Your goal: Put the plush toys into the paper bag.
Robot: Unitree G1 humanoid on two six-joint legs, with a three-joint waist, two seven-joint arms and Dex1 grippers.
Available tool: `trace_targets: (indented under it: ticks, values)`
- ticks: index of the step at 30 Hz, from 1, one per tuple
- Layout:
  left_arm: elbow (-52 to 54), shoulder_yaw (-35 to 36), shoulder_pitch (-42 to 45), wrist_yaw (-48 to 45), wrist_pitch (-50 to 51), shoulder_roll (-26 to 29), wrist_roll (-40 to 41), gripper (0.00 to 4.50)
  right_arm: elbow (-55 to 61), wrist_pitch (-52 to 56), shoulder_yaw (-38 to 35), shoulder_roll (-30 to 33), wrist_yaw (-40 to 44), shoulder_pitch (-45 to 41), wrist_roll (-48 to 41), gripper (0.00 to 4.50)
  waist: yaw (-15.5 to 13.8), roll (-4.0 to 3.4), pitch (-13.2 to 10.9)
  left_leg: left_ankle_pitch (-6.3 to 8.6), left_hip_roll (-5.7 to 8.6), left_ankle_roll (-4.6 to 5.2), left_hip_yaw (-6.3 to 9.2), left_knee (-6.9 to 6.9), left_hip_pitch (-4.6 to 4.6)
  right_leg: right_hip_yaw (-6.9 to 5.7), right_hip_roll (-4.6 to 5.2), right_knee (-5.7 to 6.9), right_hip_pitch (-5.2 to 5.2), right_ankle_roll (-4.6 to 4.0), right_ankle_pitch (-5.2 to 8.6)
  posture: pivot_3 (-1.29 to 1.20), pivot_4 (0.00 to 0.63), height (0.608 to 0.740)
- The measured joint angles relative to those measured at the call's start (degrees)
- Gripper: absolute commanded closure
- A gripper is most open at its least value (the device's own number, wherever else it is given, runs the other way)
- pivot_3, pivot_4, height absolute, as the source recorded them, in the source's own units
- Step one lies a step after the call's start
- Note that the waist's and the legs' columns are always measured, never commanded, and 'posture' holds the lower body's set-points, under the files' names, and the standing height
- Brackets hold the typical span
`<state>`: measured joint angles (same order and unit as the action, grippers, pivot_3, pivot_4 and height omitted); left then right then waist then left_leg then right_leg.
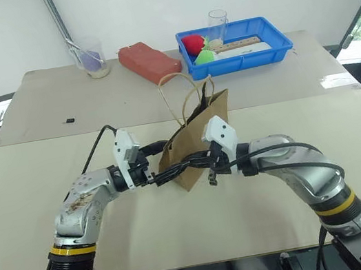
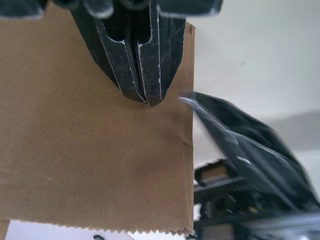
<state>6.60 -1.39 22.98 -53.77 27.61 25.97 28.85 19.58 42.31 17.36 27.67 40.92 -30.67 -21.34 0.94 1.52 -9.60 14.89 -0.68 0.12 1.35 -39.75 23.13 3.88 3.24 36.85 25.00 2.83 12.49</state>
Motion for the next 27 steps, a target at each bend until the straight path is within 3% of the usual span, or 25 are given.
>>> trace_targets:
  ticks: [5,13,15,21,27]
  values:
    - [-1.35,-0.17,1.41,3.85,-1.37,-2.60,-2.14,0.00,5.36,2.00,-3.53,5.75,2.63,4.02,-2.55,4.47,-0.19,0.00,0.00,0.00,0.07,0.00,0.02,0.00,0.02,0.00,0.07,-0.03,-0.01,0.00,0.00,0.00,0.150,0.740]
    - [-3.28,-1.88,2.51,5.06,-2.99,-4.19,-4.26,3.73,11.99,6.37,-11.07,12.14,4.57,6.31,-8.23,4.50,0.08,0.00,0.00,0.00,0.03,0.00,0.01,0.00,0.00,0.00,0.01,-0.03,-0.02,0.00,0.00,0.00,0.150,0.740]
    - [-3.74,-1.92,2.97,4.76,-3.21,-4.15,-4.27,4.48,12.87,6.93,-13.56,13.75,4.88,6.33,-9.51,4.50,-0.01,0.00,0.00,0.00,0.04,0.00,0.01,0.00,0.00,0.00,0.02,-0.04,-0.04,0.01,0.00,0.00,0.150,0.740]
    - [-5.99,-1.52,4.65,1.98,-3.70,-2.65,-3.97,4.48,14.33,7.42,-22.69,21.36,7.53,9.54,-13.65,4.50,-0.17,0.01,0.00,0.00,0.05,0.00,0.00,0.00,0.02,0.00,0.03,-0.10,-0.06,0.01,0.00,0.00,0.150,0.740]
    - [-7.94,-2.23,10.11,-10.81,-3.61,1.69,-0.70,4.48,14.75,8.48,-38.51,32.65,15.31,21.67,-16.56,4.50,-0.59,0.02,-0.01,0.00,0.09,0.01,-0.03,-0.01,0.03,0.00,0.05,-0.18,-0.12,0.03,0.01,0.00,0.150,0.740]
